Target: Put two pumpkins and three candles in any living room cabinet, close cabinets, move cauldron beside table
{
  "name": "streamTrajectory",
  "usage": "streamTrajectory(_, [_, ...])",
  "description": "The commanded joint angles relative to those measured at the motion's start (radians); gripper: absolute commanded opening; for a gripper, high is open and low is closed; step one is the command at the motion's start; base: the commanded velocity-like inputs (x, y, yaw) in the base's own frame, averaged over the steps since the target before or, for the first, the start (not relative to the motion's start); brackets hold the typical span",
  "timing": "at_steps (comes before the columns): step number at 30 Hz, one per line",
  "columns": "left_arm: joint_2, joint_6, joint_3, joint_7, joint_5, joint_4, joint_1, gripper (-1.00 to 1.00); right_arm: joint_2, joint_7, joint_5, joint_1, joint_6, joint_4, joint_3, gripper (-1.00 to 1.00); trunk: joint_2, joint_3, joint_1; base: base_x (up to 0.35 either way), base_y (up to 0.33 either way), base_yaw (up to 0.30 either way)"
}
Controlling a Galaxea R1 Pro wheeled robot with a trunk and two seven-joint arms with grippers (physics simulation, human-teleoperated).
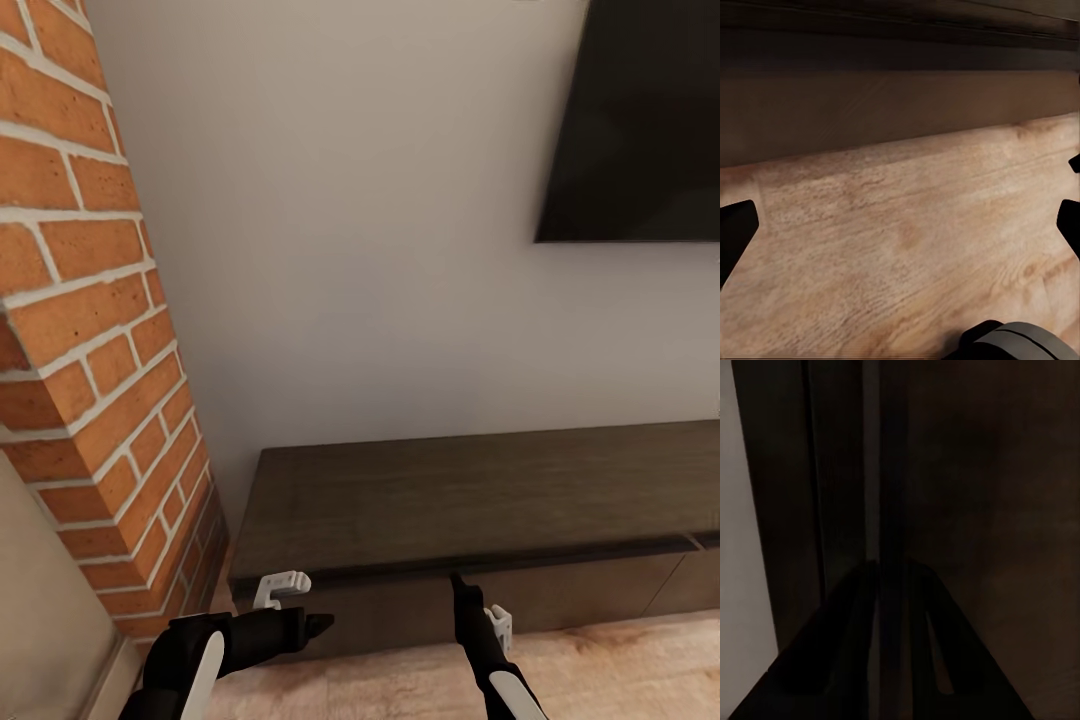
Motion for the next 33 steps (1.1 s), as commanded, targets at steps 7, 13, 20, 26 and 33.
streamTrajectory(7, [0.000, 0.007, 0.000, 0.003, 0.008, -0.001, -0.001, 1.00, 0.001, 0.007, -0.008, 0.000, 0.002, 0.003, -0.001, -1.00, 0.000, -0.001, 0.000, -0.097, 0.000, 0.000])
streamTrajectory(13, [-0.001, 0.007, -0.003, 0.003, 0.008, -0.001, -0.001, 1.00, 0.001, 0.007, -0.008, 0.000, 0.002, 0.003, -0.001, -1.00, 0.000, -0.001, 0.000, -0.095, 0.000, 0.000])
streamTrajectory(20, [-0.001, 0.007, -0.005, 0.003, 0.008, -0.001, -0.001, 1.00, 0.001, 0.007, -0.008, 0.000, 0.002, 0.003, -0.001, -1.00, 0.000, -0.001, 0.000, -0.108, 0.000, 0.000])
streamTrajectory(26, [-0.001, 0.007, -0.005, 0.003, 0.008, -0.001, -0.001, 1.00, 0.001, 0.007, -0.008, 0.000, 0.002, 0.003, -0.001, -1.00, 0.000, -0.001, 0.000, -0.072, 0.000, 0.000])
streamTrajectory(33, [0.000, 0.007, -0.005, 0.003, 0.008, -0.001, -0.001, 1.00, 0.001, 0.007, -0.008, 0.000, 0.002, 0.003, -0.001, -1.00, 0.000, -0.001, 0.000, -0.091, 0.000, 0.000])
